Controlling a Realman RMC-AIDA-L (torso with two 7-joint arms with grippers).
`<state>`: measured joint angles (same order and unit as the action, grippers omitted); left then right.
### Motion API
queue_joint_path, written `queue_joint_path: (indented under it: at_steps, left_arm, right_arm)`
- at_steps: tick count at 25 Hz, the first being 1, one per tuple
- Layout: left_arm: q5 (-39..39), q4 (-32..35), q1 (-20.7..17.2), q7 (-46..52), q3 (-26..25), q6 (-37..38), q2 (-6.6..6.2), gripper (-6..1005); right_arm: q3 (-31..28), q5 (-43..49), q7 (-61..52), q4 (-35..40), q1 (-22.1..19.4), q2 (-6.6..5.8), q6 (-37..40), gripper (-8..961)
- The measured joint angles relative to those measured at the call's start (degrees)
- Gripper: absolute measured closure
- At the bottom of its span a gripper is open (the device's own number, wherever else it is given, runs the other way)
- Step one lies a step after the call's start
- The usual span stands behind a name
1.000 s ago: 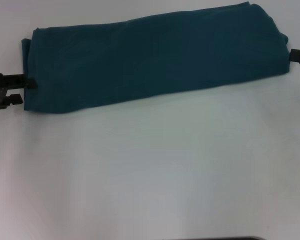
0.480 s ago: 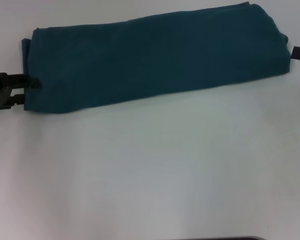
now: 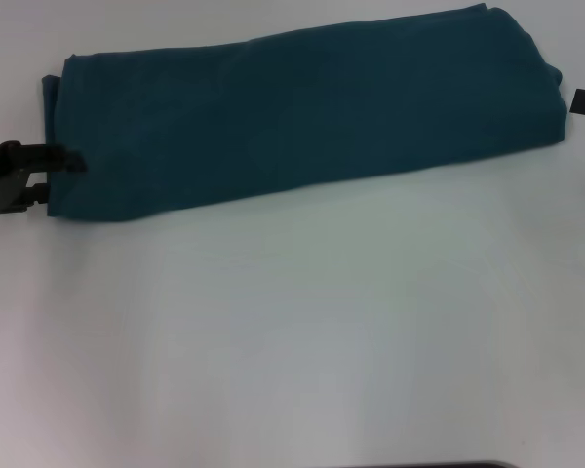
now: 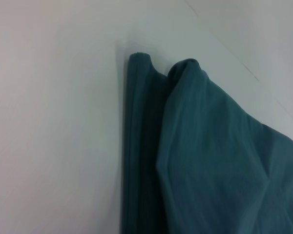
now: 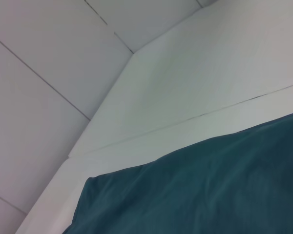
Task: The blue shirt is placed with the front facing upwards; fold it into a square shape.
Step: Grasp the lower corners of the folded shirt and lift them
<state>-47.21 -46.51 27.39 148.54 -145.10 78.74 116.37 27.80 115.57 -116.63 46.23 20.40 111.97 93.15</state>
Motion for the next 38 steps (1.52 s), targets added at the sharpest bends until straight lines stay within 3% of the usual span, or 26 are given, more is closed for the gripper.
queue_joint_path:
  at_steps: [8, 18, 24, 27, 33, 38]
  left_arm:
    - [2.24, 1.15, 2.07, 0.06, 2.80, -0.75, -0.18, 296]
    - [4.19, 1.60, 2.84, 0.15, 2.55, -0.26, 0.00, 296]
    - [5.23, -2.23, 3.38, 0.34, 4.87, 0.04, 1.28, 328]
    - [5.41, -2.52, 3.80, 0.43, 5.27, 0.17, 1.24, 502]
    - [5.09, -2.67, 3.66, 0.13, 4.80, 0.89, 0.95, 741]
    - [4.88, -2.71, 3.43, 0.04, 4.77, 1.12, 0.61, 843]
  right_arm:
    - [-0.31, 0.00, 0.07, 0.00, 0.06, 0.06, 0.02, 34]
    - [-0.80, 0.00, 0.08, 0.00, 0.09, 0.01, 0.14, 35]
    - [-0.98, 0.17, -0.26, 0.00, 0.18, -0.33, 0.18, 35]
    - [-0.76, 0.95, -0.59, 0.01, 0.17, -1.54, -0.05, 35]
    - [-1.00, 3.86, -2.40, 0.04, 1.35, -4.69, -1.03, 36]
    - [-1.10, 5.35, -2.79, 0.01, 2.25, -5.20, -2.07, 36]
